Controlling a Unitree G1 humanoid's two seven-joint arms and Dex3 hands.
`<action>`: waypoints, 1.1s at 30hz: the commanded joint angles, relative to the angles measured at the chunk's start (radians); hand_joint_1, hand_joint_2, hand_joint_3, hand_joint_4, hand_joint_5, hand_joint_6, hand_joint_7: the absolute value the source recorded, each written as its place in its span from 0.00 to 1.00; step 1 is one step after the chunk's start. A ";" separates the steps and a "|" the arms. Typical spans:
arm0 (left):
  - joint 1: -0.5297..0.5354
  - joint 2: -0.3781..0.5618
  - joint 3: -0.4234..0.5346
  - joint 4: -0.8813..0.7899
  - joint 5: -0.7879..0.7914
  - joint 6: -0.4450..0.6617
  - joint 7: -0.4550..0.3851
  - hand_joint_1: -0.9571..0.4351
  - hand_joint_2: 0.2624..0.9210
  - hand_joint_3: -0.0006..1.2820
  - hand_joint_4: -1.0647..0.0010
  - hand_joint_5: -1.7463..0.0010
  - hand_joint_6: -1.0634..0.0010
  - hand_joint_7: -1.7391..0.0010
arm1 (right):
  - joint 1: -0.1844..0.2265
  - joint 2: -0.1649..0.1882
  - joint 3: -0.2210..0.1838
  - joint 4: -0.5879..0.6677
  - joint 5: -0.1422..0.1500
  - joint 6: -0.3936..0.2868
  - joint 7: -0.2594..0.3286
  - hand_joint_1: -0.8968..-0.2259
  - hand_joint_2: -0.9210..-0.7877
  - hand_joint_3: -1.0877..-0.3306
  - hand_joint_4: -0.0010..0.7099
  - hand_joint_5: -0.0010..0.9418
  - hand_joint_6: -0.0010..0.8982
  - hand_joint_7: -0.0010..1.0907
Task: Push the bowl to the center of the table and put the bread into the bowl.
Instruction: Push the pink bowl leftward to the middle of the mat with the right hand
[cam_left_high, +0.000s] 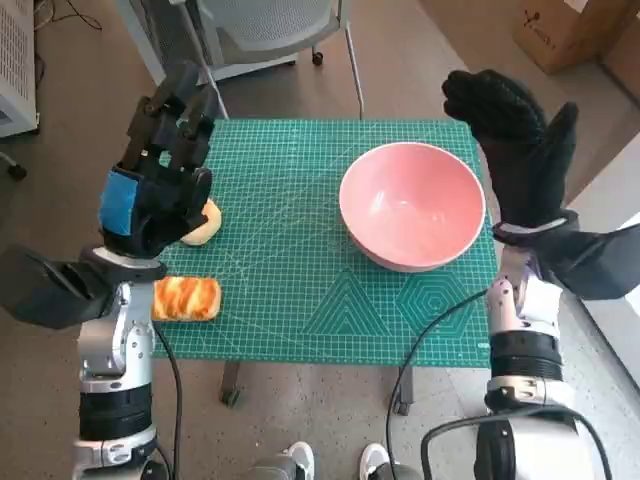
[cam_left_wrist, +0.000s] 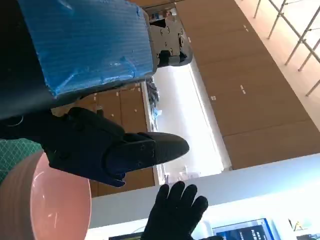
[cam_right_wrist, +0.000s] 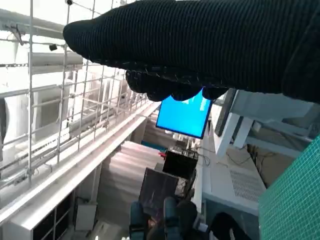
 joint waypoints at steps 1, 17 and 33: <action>0.023 -0.005 0.015 -0.013 -0.014 0.003 0.008 0.21 1.00 0.40 0.96 1.00 1.00 0.80 | -0.068 -0.106 -0.059 0.223 -0.010 0.005 -0.046 0.42 0.00 0.66 0.35 0.00 0.44 0.00; 0.055 -0.002 0.019 -0.042 0.008 -0.004 0.027 0.19 1.00 0.39 0.95 1.00 1.00 0.81 | -0.108 -0.153 -0.041 0.458 -0.158 0.073 -0.367 0.45 0.00 0.29 0.21 0.01 0.33 0.01; 0.086 0.002 0.033 -0.051 0.013 -0.019 0.031 0.20 1.00 0.38 0.95 0.99 1.00 0.81 | -0.031 -0.125 -0.034 0.501 -0.238 0.260 -0.463 0.48 0.00 0.23 0.22 0.01 0.34 0.02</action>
